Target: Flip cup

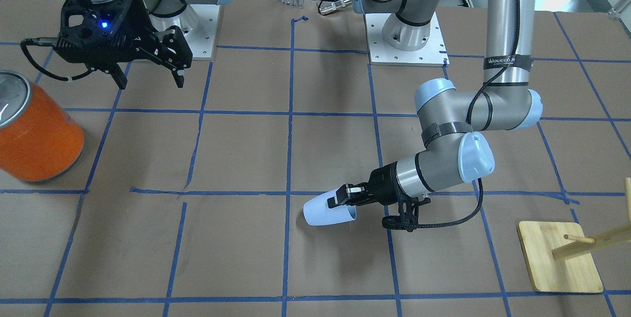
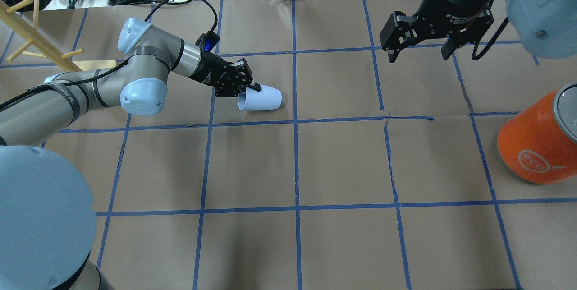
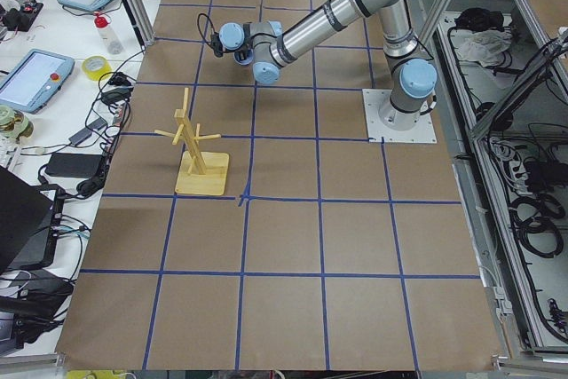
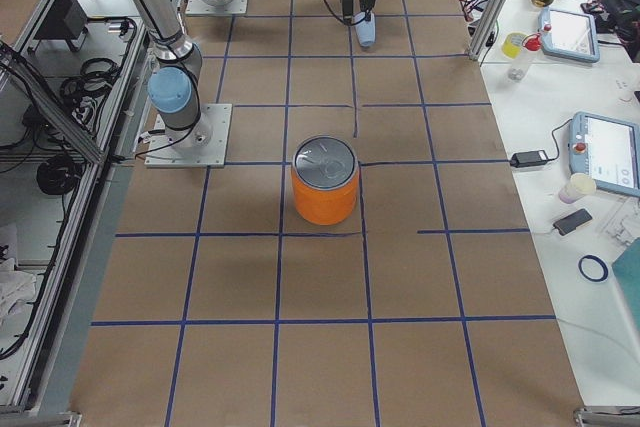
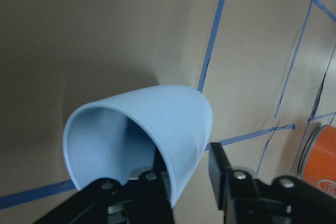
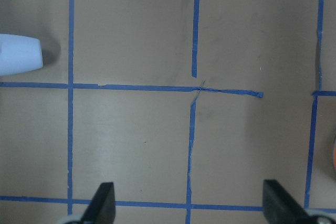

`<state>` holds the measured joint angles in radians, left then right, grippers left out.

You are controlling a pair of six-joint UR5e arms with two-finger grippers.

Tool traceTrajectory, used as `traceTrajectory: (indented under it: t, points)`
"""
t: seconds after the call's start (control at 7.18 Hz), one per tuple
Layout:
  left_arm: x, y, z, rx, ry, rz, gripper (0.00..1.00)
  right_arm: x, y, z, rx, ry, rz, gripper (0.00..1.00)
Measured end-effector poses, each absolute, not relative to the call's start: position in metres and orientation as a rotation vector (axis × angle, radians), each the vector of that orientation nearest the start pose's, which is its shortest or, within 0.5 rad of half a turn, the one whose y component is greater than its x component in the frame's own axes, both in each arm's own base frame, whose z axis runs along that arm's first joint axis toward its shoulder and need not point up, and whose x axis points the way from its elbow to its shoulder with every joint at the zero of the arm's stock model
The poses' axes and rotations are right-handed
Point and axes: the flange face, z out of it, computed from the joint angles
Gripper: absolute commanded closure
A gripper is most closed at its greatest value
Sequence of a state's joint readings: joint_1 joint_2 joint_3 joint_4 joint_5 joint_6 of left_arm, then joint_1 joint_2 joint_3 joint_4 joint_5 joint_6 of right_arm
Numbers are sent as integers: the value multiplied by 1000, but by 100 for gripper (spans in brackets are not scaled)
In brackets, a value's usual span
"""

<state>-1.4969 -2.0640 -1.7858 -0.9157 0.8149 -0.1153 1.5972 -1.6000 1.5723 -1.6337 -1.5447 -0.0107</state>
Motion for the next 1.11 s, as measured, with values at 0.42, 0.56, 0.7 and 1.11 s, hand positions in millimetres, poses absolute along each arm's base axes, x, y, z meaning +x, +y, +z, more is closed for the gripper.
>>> traceTrajectory:
  t: [0.42, 0.56, 0.7, 1.11]
  points:
    - [-158, -607, 229, 288, -2368, -55, 100, 149, -484, 508, -59, 3110, -141, 0]
    - [-158, -606, 239, 300, -2371, -42, 100, 149, -484, 508, -59, 3111, -141, 0]
    - [-156, -605, 248, 303, -2398, -22, 100, 149, -484, 508, -59, 3111, -141, 0]
    - [-128, -610, 269, 314, -2710, 44, 100, 149, -484, 508, -59, 3109, -141, 0]
